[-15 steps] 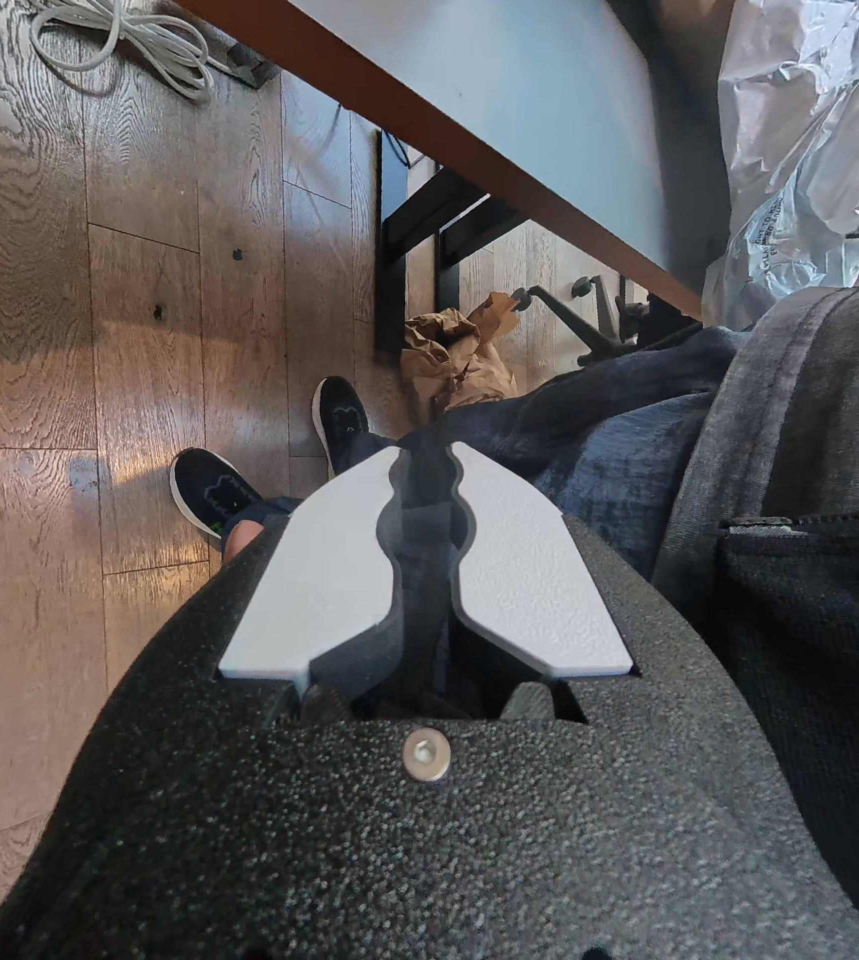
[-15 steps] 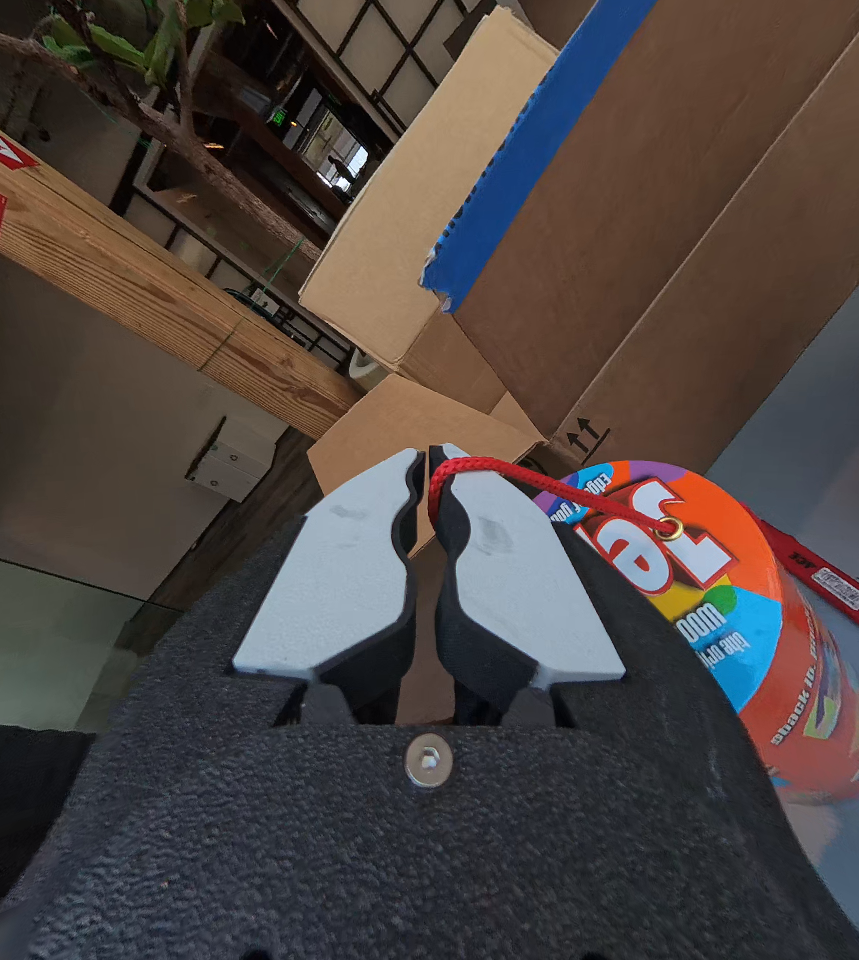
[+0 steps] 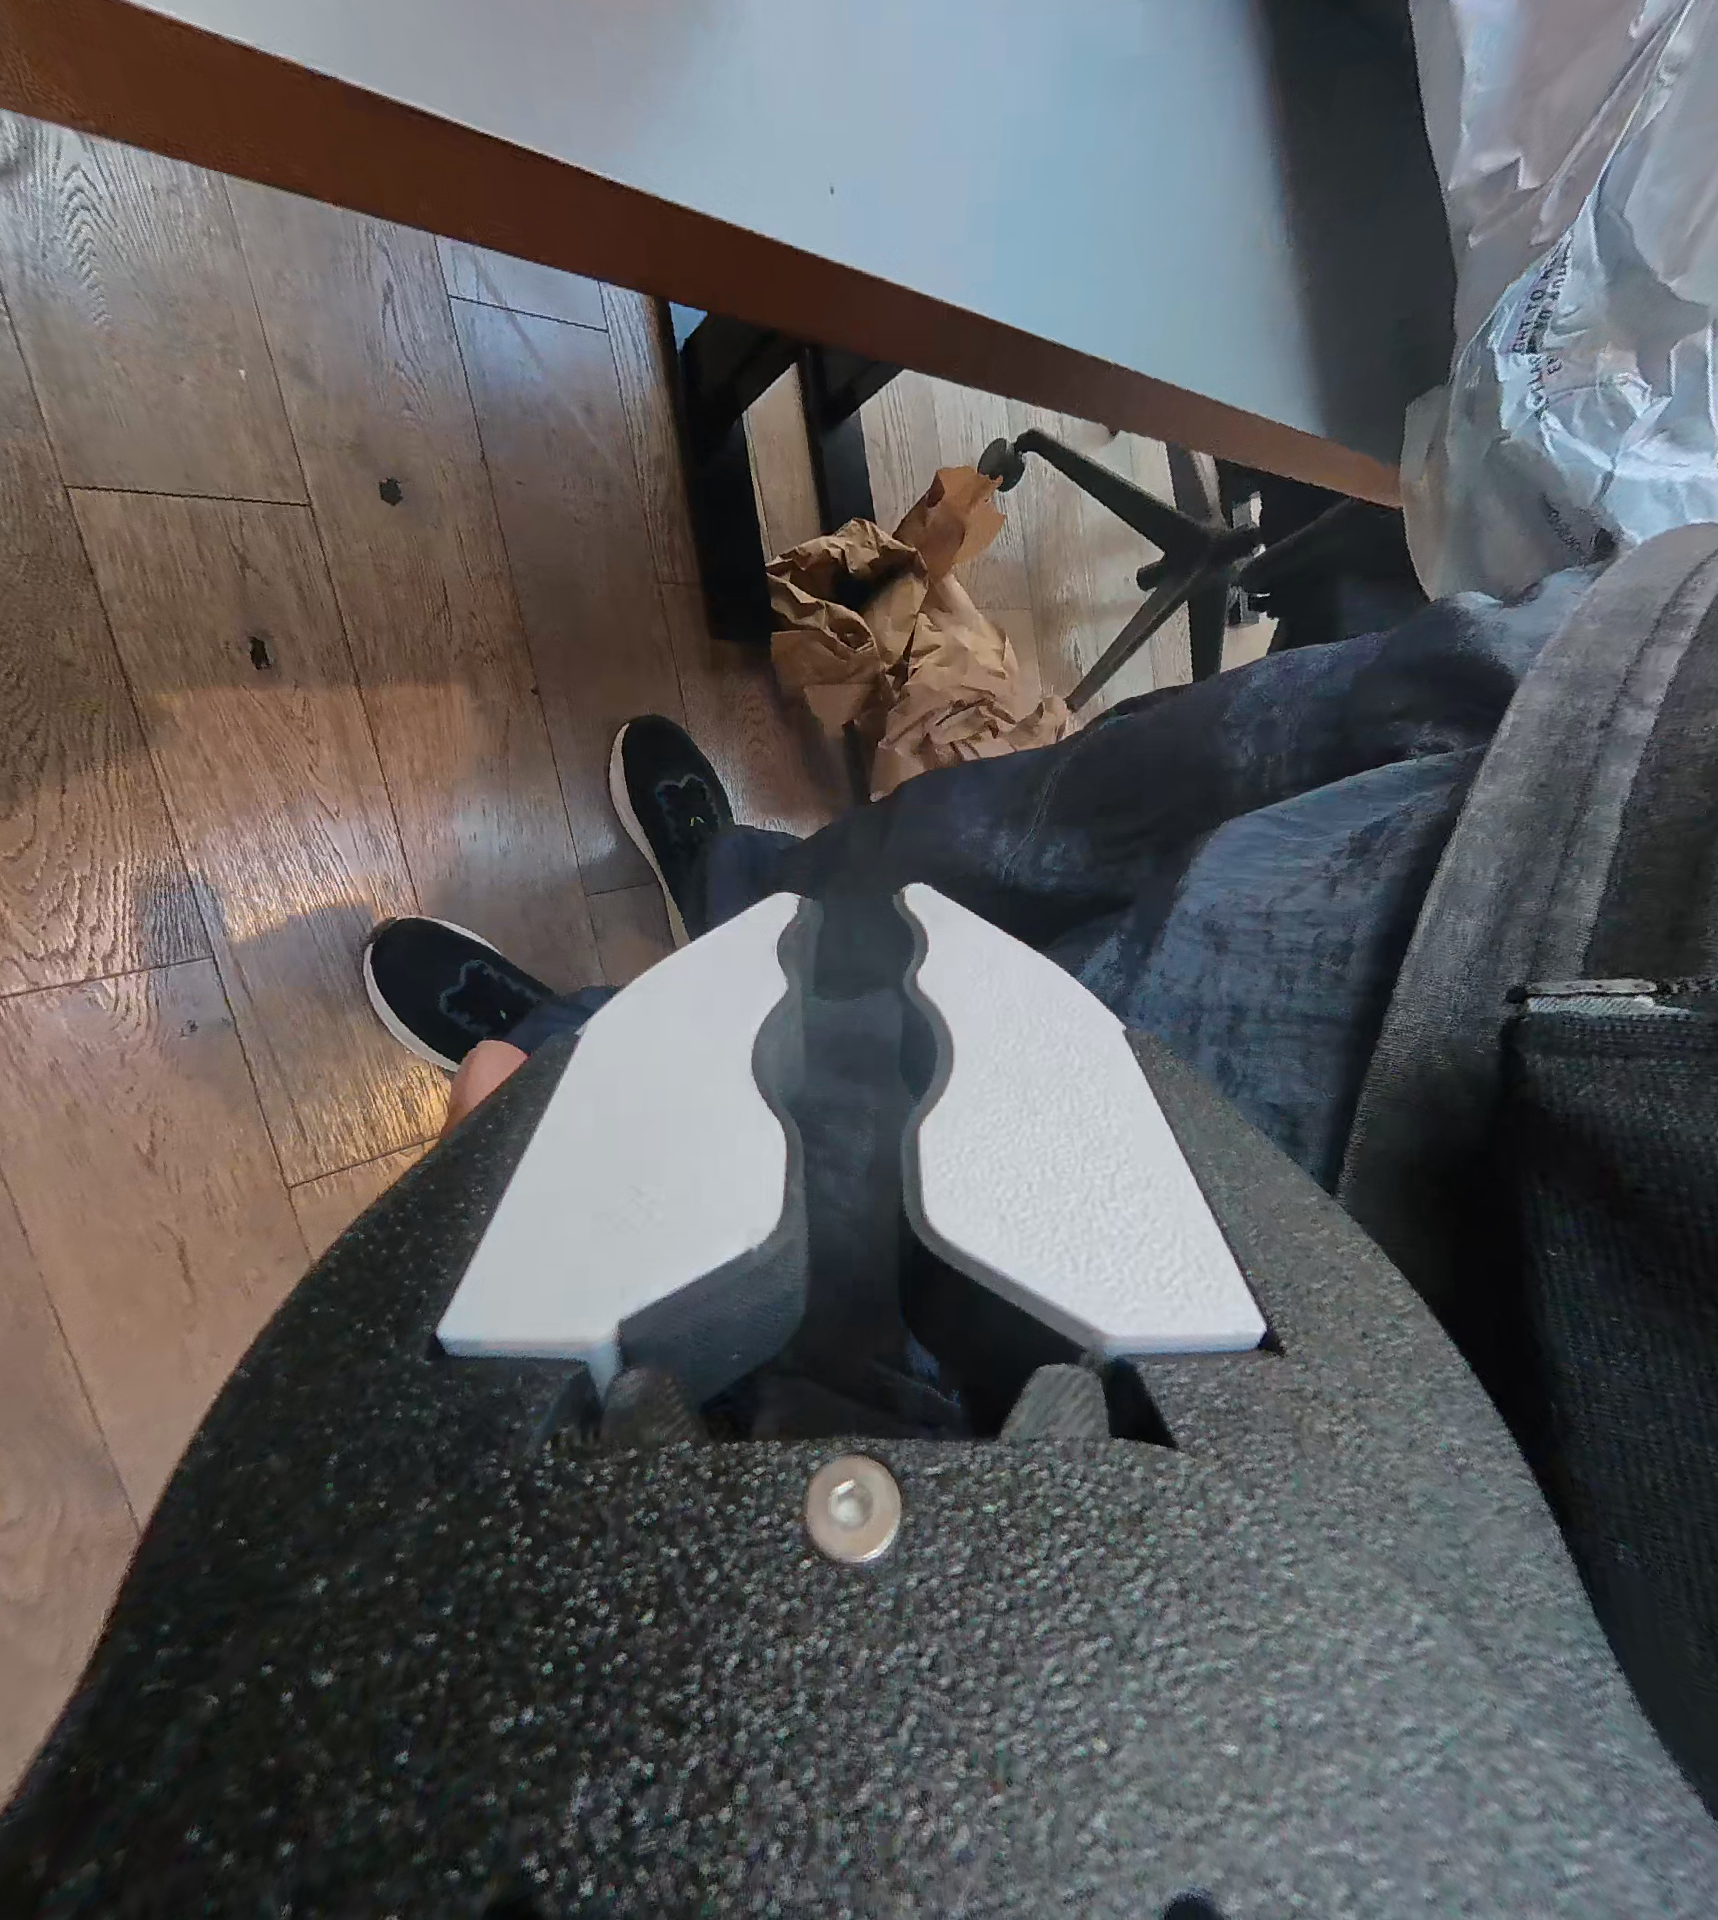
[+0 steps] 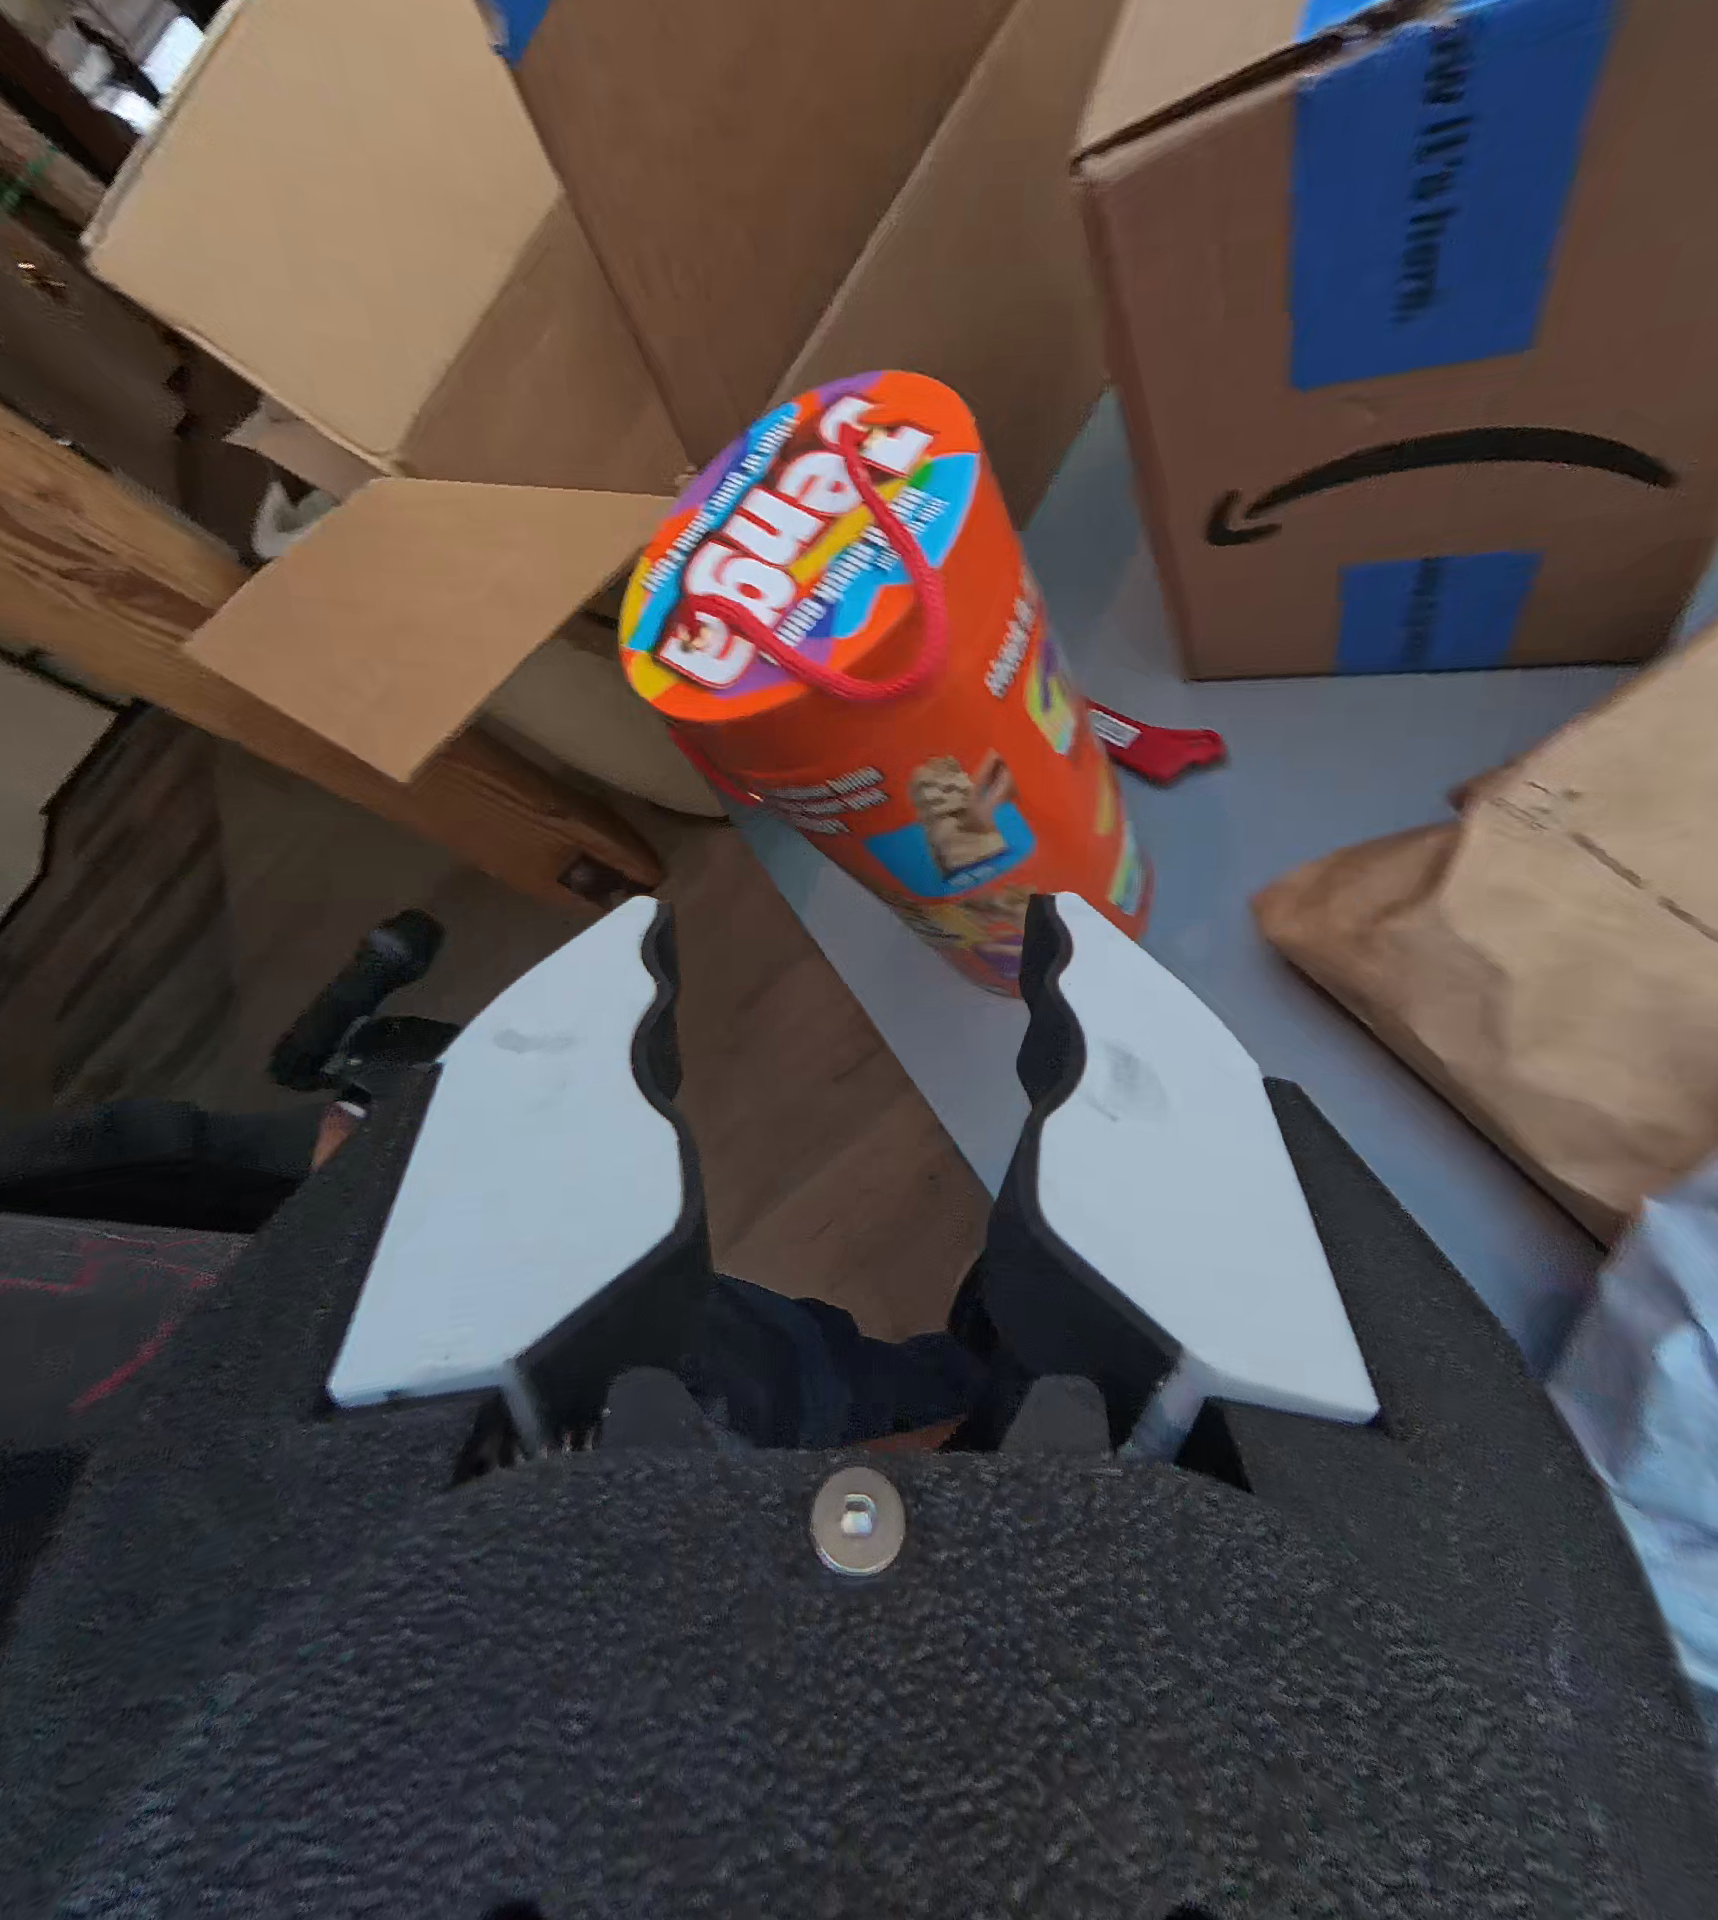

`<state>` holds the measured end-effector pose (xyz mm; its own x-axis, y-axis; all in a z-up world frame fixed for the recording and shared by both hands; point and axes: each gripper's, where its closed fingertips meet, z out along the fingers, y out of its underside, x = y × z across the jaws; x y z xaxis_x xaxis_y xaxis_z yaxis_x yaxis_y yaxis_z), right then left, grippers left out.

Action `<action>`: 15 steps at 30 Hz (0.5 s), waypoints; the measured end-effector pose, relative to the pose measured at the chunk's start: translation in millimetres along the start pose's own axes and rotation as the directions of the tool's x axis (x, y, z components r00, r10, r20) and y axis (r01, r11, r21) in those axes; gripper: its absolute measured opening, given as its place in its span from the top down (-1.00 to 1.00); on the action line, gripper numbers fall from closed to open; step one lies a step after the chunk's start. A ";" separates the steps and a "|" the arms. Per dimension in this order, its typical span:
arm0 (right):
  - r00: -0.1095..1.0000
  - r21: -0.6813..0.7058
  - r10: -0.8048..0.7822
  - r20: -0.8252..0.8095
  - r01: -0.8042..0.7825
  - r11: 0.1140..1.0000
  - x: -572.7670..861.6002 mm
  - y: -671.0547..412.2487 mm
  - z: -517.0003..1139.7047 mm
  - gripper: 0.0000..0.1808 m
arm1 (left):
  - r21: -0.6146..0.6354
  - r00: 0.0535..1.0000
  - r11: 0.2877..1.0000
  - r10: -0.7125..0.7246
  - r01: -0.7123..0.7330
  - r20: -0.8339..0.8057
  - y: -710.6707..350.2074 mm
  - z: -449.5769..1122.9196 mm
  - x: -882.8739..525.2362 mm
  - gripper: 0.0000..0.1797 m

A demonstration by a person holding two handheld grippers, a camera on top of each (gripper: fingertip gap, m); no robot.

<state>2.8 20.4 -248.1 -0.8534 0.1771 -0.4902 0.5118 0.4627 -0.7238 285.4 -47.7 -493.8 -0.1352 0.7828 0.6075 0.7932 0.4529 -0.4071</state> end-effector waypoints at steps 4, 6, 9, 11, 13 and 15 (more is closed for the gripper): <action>0.965 -0.037 -0.006 -0.264 -0.004 0.999 76.2 37.1 -65.4 0.24 | -0.022 0.999 0.999 0.027 -0.028 -0.017 -9.7 7.7 3.1 0.85; 0.907 -0.098 -0.008 -0.420 -0.037 0.994 126.6 62.3 -100.4 0.23 | -0.033 0.999 0.999 0.041 -0.042 -0.026 -12.8 11.9 6.9 0.85; 0.787 -0.184 0.018 -0.617 -0.166 0.969 207.9 106.5 -149.5 0.20 | -0.046 0.998 0.997 0.056 -0.057 -0.039 -14.5 18.0 13.4 0.85; 0.712 -0.196 0.058 -0.700 -0.269 0.943 255.9 132.0 -175.2 0.18 | -0.064 0.997 0.996 0.067 -0.069 -0.044 -12.8 21.7 16.7 0.84; 0.639 -0.167 0.107 -0.762 -0.354 0.920 295.9 145.3 -199.0 0.12 | -0.075 0.996 0.994 0.078 -0.081 -0.043 -11.9 23.2 19.4 0.85; 0.565 -0.129 0.119 -0.817 -0.381 0.916 328.3 141.7 -225.0 0.08 | -0.072 0.996 0.994 0.080 -0.083 -0.036 -13.4 22.3 21.1 0.85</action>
<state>-227.1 339.6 -402.4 -0.5013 0.8646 0.0334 0.7808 0.4687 -0.4132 258.7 -27.8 -490.7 -0.0496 0.8007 0.5971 0.8425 0.3546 -0.4055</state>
